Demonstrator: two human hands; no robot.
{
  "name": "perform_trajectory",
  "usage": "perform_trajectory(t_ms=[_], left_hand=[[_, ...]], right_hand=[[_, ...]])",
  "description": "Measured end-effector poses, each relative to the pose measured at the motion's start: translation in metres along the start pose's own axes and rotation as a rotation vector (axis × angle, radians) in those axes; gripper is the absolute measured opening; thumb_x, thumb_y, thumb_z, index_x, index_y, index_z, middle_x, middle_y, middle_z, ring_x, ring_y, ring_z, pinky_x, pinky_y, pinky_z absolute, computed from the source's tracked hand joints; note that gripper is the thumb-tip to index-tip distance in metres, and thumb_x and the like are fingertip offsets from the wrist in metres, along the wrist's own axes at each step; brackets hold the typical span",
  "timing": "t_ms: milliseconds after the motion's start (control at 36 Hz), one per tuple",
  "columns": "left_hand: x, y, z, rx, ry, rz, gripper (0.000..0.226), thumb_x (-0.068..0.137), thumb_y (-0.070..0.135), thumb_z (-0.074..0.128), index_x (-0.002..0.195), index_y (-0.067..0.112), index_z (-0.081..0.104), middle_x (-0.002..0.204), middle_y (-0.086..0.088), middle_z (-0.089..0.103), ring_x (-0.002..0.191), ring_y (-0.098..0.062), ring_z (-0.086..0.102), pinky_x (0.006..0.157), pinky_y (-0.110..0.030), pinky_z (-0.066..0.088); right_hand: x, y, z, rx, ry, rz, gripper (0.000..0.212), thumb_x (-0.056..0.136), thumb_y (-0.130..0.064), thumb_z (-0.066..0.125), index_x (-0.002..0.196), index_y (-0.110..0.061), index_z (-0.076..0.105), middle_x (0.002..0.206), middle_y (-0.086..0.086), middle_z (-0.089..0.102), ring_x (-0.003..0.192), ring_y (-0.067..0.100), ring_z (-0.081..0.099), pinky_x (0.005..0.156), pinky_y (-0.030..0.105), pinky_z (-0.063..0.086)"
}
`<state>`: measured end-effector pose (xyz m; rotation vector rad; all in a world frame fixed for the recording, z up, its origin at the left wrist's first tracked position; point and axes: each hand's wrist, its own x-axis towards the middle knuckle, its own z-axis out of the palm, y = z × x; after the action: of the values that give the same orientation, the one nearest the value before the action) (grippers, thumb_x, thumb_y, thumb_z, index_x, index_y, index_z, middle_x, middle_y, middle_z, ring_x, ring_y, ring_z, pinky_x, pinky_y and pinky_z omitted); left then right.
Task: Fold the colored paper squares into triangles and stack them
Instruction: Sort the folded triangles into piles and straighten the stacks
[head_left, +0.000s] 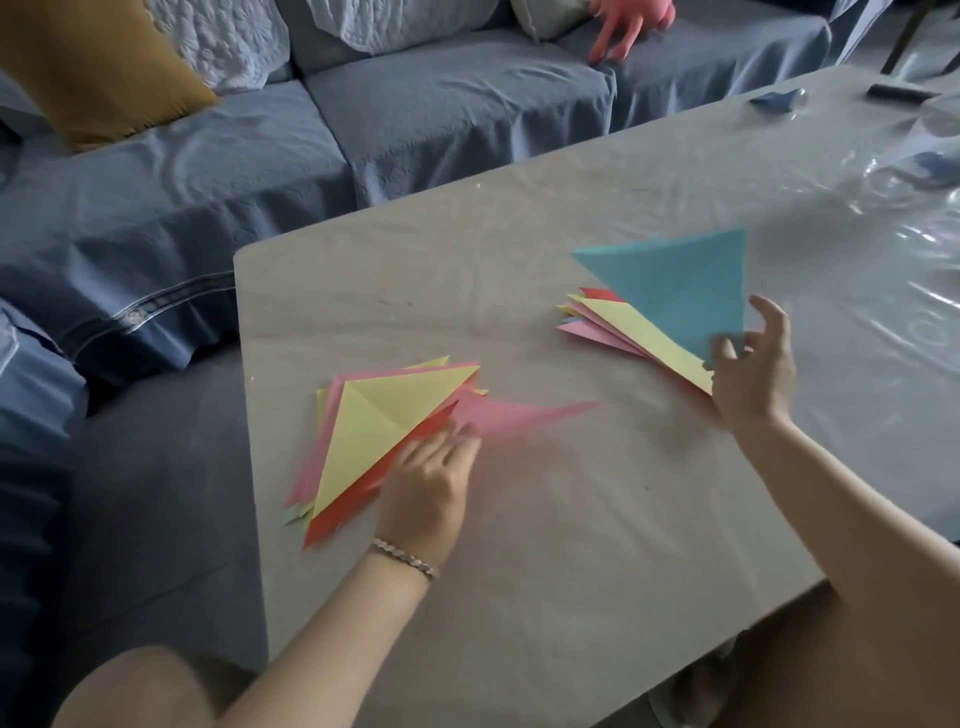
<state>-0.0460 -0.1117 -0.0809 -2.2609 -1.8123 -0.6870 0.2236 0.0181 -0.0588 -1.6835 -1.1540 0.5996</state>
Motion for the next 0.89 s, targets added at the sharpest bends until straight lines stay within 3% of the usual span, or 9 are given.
perform_trajectory(t_ms=[111,222,306,417,528,583,694,806,889], left_hand=[[0.001,0.013,0.005,0.0,-0.098,0.068,0.036,0.075,0.003,0.04,0.09,0.009,0.072,0.095,-0.005,0.072,0.094,-0.021,0.068,0.073,-0.028,0.054],[-0.003,0.017,0.012,-0.013,-0.156,0.155,0.039,0.074,0.004,0.037,0.085,0.013,0.074,0.093,-0.001,0.073,0.095,-0.021,0.067,0.072,-0.028,0.054],[-0.004,0.02,0.017,-0.02,-0.165,0.225,0.04,0.072,0.003,0.036,0.082,0.015,0.074,0.091,0.0,0.073,0.093,-0.02,0.068,0.069,-0.025,0.054],[0.002,0.025,0.024,-0.019,-0.174,0.244,0.038,0.07,0.004,0.037,0.078,0.015,0.072,0.09,0.003,0.073,0.091,-0.018,0.068,0.067,-0.022,0.051],[0.007,0.029,0.03,-0.021,-0.183,0.23,0.038,0.072,0.008,0.037,0.08,0.015,0.074,0.089,0.0,0.073,0.088,-0.02,0.069,0.066,-0.026,0.054],[0.004,0.033,0.03,-0.014,-0.21,0.197,0.04,0.073,0.01,0.036,0.082,0.016,0.074,0.093,-0.001,0.073,0.088,-0.019,0.069,0.066,-0.029,0.055],[-0.01,0.037,0.034,-0.009,-0.282,0.106,0.04,0.077,0.015,0.036,0.092,0.012,0.073,0.105,-0.005,0.07,0.097,-0.022,0.066,0.073,-0.038,0.055],[-0.026,0.039,0.034,-0.009,-0.337,0.073,0.043,0.086,0.026,0.034,0.11,0.011,0.066,0.118,-0.005,0.064,0.109,-0.029,0.06,0.082,-0.049,0.05],[-0.029,0.043,0.03,0.022,-0.38,0.016,0.048,0.092,0.036,0.027,0.112,0.016,0.066,0.12,0.0,0.063,0.111,-0.029,0.059,0.083,-0.053,0.048]], right_hand=[[0.013,0.015,0.0,-0.266,-0.12,0.044,0.043,0.089,-0.009,0.049,0.131,-0.016,0.044,0.12,0.015,0.055,0.107,0.032,0.052,0.089,0.033,0.039],[0.005,0.018,-0.002,-0.539,-0.178,0.064,0.042,0.092,-0.027,0.051,0.131,-0.012,0.047,0.133,0.021,0.039,0.125,0.035,0.031,0.102,0.04,0.029],[-0.022,0.011,-0.004,-0.573,-0.236,-0.117,0.038,0.092,-0.026,0.052,0.128,-0.012,0.051,0.139,0.015,0.034,0.129,0.031,0.024,0.104,0.039,0.024],[-0.073,0.013,0.002,-0.47,-0.431,-0.506,0.035,0.085,-0.028,0.054,0.109,-0.005,0.065,0.127,0.018,0.052,0.118,0.038,0.047,0.1,0.042,0.035],[-0.112,0.015,0.014,-0.576,-0.738,-0.697,0.059,0.088,-0.044,0.03,0.123,-0.006,0.058,0.134,0.011,0.052,0.126,0.029,0.047,0.104,0.044,0.038],[-0.125,0.017,0.02,-0.669,-0.861,-0.741,0.073,0.087,-0.052,0.012,0.136,-0.01,0.045,0.145,0.005,0.039,0.136,0.021,0.034,0.113,0.033,0.024],[-0.138,0.027,0.021,-0.748,-0.846,-0.735,0.07,0.098,-0.044,0.004,0.123,-0.008,0.059,0.13,0.006,0.057,0.122,0.022,0.052,0.108,0.026,0.026],[-0.14,0.032,0.016,-0.761,-0.791,-0.77,0.068,0.099,-0.045,0.009,0.123,-0.006,0.06,0.129,0.008,0.057,0.121,0.022,0.052,0.108,0.027,0.02],[-0.138,0.034,0.012,-0.772,-0.748,-0.811,0.068,0.099,-0.046,0.01,0.121,-0.007,0.061,0.129,0.008,0.057,0.12,0.021,0.053,0.107,0.025,0.021]])
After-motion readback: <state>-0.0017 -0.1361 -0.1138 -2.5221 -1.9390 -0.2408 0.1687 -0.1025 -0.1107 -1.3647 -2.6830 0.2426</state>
